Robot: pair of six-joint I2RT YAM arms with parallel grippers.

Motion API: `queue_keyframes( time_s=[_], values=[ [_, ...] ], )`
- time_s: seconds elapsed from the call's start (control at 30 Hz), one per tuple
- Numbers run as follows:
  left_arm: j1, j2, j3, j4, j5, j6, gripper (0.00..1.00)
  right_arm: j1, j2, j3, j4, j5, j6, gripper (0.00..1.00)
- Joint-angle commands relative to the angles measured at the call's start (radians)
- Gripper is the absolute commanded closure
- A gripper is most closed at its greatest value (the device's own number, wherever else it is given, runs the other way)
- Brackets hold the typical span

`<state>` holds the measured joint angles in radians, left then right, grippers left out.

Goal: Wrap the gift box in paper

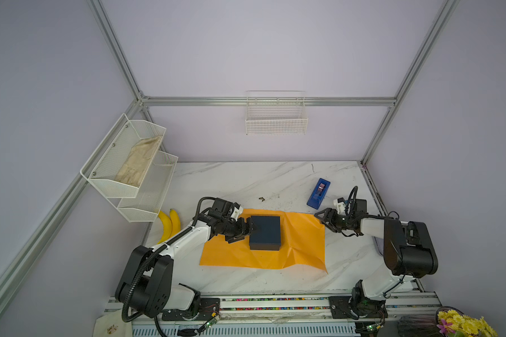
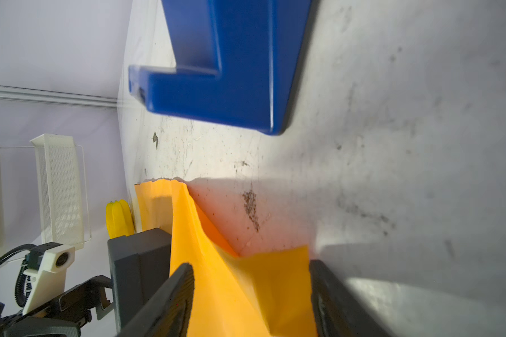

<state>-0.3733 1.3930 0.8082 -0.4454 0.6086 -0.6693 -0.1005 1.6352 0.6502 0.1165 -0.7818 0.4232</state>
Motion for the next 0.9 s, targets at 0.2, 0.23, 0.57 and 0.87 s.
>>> queue_keyframes(
  time_s=[0.2, 0.23, 0.57, 0.87],
  values=[
    [0.008, -0.005, 0.066, 0.016, 0.008, 0.005, 0.08, -0.004, -0.105, -0.12, -0.157, 0.053, 0.082, 0.33],
    [0.008, -0.005, 0.066, 0.016, 0.008, 0.004, 0.08, -0.002, -0.118, -0.13, -0.156, 0.047, 0.088, 0.34],
    [0.008, -0.015, 0.071, 0.017, 0.005, 0.002, 0.08, -0.003, -0.256, -0.194, -0.256, 0.079, 0.115, 0.52],
    [0.008, -0.024, 0.095, -0.007, -0.005, 0.009, 0.08, -0.001, -0.433, -0.163, -0.365, 0.174, 0.131, 0.79]
  ],
)
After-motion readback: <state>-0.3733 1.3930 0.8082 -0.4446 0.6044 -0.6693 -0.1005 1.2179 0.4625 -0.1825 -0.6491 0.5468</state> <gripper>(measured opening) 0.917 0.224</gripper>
